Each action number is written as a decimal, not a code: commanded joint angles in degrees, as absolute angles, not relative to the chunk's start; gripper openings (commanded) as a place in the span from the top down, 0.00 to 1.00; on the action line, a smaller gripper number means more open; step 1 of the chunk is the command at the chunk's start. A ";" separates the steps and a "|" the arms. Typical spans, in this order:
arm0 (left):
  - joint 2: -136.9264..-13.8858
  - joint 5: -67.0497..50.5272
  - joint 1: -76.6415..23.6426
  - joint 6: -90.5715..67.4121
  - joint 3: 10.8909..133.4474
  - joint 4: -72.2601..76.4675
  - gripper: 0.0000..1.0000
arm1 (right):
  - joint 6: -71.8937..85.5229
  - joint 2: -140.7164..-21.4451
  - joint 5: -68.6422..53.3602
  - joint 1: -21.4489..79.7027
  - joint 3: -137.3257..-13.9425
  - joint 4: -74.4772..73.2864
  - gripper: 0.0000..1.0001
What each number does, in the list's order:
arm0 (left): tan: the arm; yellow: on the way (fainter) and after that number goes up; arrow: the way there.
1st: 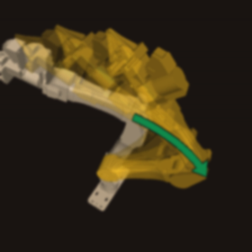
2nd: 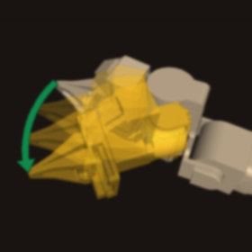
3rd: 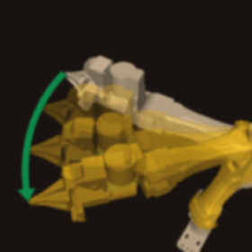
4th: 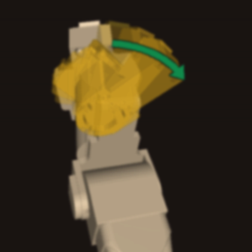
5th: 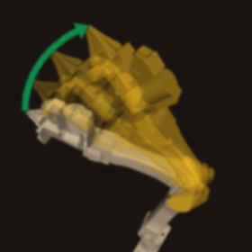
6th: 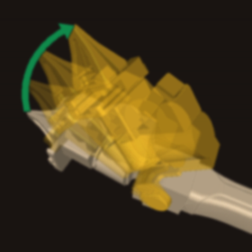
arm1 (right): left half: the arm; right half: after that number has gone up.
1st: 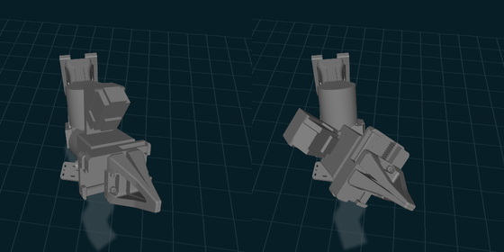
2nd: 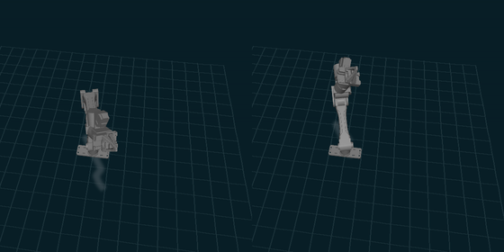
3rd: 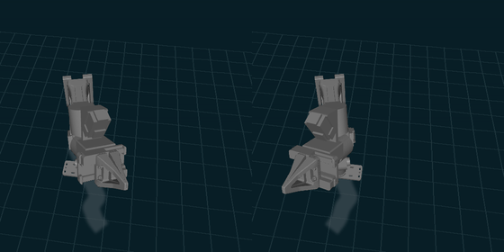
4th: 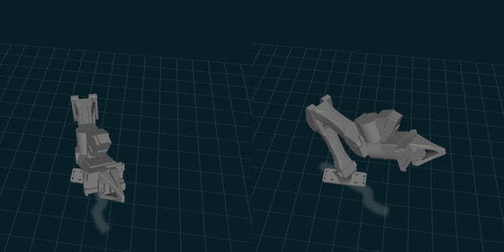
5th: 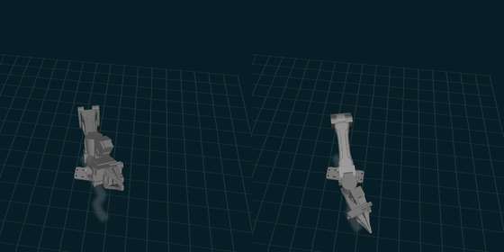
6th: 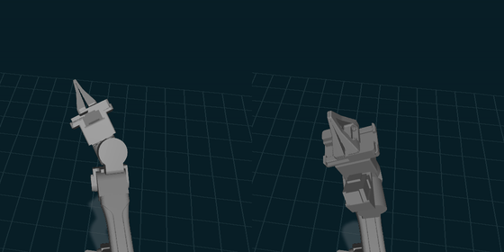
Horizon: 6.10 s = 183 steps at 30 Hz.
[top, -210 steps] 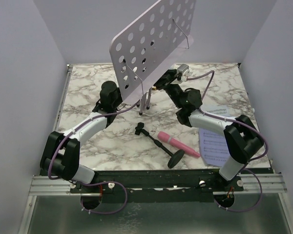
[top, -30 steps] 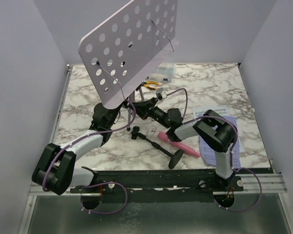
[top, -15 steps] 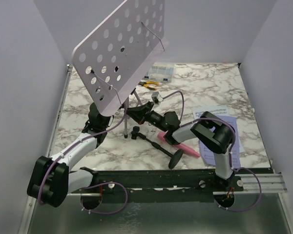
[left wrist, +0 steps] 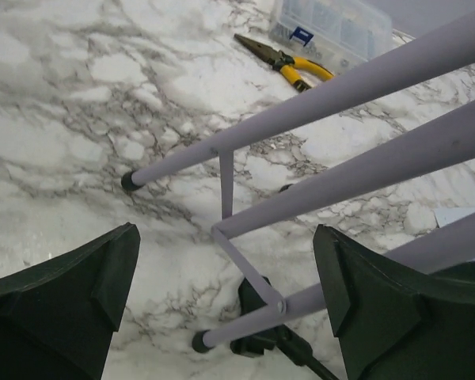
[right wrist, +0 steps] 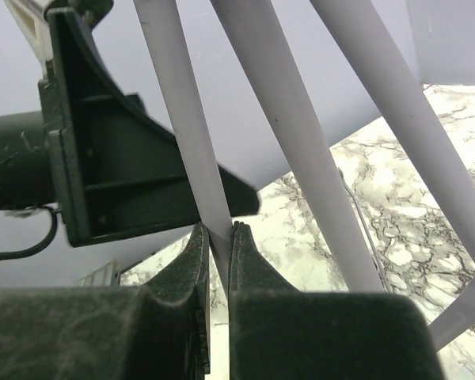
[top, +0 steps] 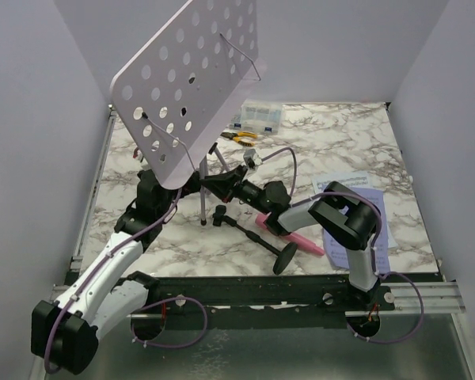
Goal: Set up the instrument practice props
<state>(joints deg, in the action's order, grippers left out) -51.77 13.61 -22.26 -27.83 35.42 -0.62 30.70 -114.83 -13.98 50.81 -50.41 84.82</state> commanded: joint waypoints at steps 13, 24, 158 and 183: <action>-40.36 -5.59 -21.90 -34.11 42.78 -20.26 0.01 | 42.48 -120.84 -16.68 54.03 -49.06 80.16 1.00; -43.47 -7.39 -21.52 -29.14 36.87 2.65 0.27 | 44.95 -124.10 -13.76 55.17 -48.18 82.26 1.00; -56.40 21.54 -12.83 -41.72 35.78 -23.85 0.61 | -7.92 -116.04 41.95 61.02 -50.24 46.70 1.00; -40.40 -10.30 -8.53 -38.84 32.85 -1.97 0.11 | 12.20 -122.74 32.70 62.70 -56.33 34.34 1.00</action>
